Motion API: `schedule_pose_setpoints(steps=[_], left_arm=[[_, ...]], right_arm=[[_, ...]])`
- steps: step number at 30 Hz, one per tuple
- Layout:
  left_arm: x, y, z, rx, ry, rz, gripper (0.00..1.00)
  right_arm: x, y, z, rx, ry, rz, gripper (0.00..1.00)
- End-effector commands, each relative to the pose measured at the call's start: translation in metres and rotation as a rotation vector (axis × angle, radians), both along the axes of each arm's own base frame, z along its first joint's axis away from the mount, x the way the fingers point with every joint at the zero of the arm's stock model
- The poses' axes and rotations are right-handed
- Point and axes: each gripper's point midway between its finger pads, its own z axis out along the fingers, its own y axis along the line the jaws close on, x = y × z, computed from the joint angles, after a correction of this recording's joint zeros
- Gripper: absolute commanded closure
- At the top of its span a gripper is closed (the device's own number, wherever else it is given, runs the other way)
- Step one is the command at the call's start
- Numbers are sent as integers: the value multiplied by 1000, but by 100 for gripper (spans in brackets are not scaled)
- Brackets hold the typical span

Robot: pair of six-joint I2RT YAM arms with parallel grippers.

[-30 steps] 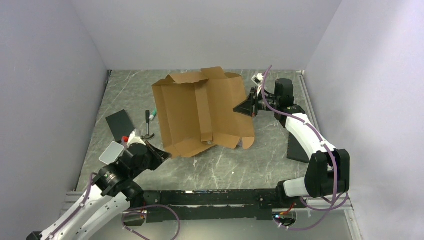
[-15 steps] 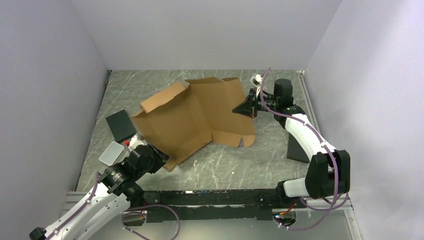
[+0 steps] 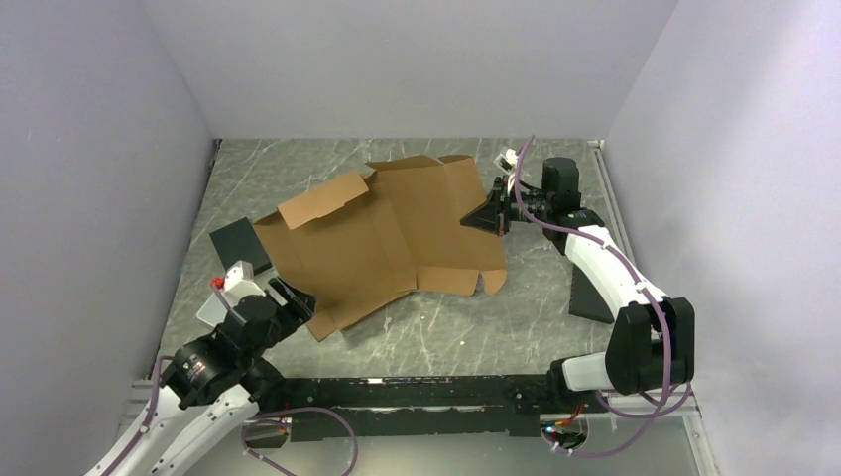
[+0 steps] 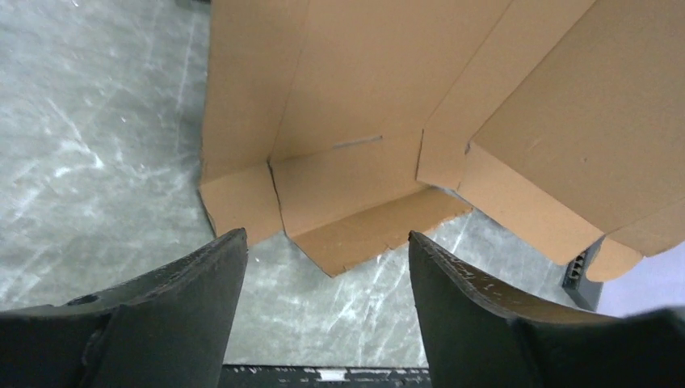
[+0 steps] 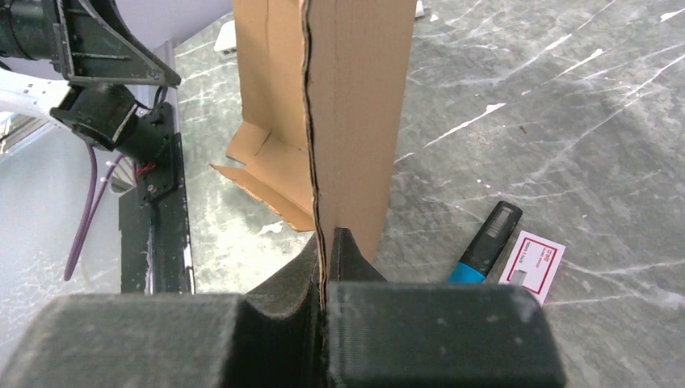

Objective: Fold the paper box

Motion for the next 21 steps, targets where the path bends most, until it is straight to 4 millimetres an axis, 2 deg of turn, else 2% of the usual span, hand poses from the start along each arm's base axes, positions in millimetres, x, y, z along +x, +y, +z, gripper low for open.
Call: schedule_pose_setpoints(steps=[1, 3, 6, 8, 14, 17, 21], left_arm=[[16, 22, 21, 104, -148, 53, 18], [23, 30, 27, 124, -219, 93, 12], [23, 55, 30, 133, -279, 216, 5], [24, 62, 31, 126, -340, 245, 5], [42, 40, 36, 173, -370, 162, 1], [42, 44, 27, 211, -338, 173, 0], [40, 39, 13, 235, -297, 127, 1]], right_arm=[[-1, 1, 12, -1, -74, 13, 100], [0, 0, 11, -4, -71, 10, 100], [0, 0, 10, -4, -70, 9, 100], [0, 0, 9, -5, -67, 10, 100], [-1, 1, 8, -1, -56, 16, 100], [-1, 1, 10, 1, -60, 16, 100], [-1, 1, 11, 1, -62, 15, 100]])
